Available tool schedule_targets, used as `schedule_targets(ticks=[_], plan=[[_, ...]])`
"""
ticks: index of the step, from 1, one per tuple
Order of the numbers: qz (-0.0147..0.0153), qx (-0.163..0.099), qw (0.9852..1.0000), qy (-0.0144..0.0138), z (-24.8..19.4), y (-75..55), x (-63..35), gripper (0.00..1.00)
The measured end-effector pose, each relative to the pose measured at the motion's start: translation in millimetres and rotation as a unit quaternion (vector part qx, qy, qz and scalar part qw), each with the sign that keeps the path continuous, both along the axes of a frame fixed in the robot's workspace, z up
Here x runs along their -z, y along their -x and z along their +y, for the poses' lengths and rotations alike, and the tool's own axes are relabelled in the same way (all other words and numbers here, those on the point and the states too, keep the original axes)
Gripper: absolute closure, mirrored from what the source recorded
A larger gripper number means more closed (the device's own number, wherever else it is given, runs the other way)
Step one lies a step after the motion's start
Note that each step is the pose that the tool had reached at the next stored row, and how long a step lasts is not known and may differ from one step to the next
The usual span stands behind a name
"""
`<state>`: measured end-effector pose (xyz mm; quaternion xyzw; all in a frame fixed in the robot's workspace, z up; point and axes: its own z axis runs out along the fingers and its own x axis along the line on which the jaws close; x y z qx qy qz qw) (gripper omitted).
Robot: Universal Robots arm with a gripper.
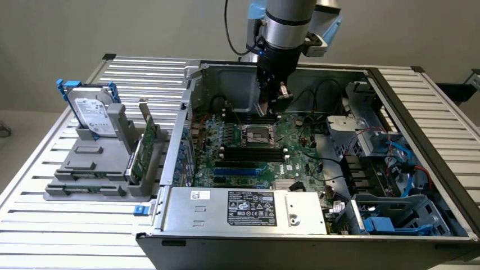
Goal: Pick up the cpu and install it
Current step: 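Place the cpu into insertion slot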
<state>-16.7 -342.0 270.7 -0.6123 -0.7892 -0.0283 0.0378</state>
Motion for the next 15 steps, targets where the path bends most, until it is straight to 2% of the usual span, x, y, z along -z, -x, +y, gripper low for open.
schedule_targets(ticks=[3, 8, 12, 15], plan=[[0.0, 0.027, 0.9996, 0.0, 0.0, 0.0, 2.9, 0.45], [0.0, 0.064, 0.9979, 0.0005, 0.4, 1.2, 9.6, 0.45], [-0.0001, 0.08, 0.9968, 0.0024, 1.9, 4.5, 15.8, 0.45], [-0.0004, 0.09, 0.9959, 0.0057, 3.4, 7.2, 21.1, 0.45]])
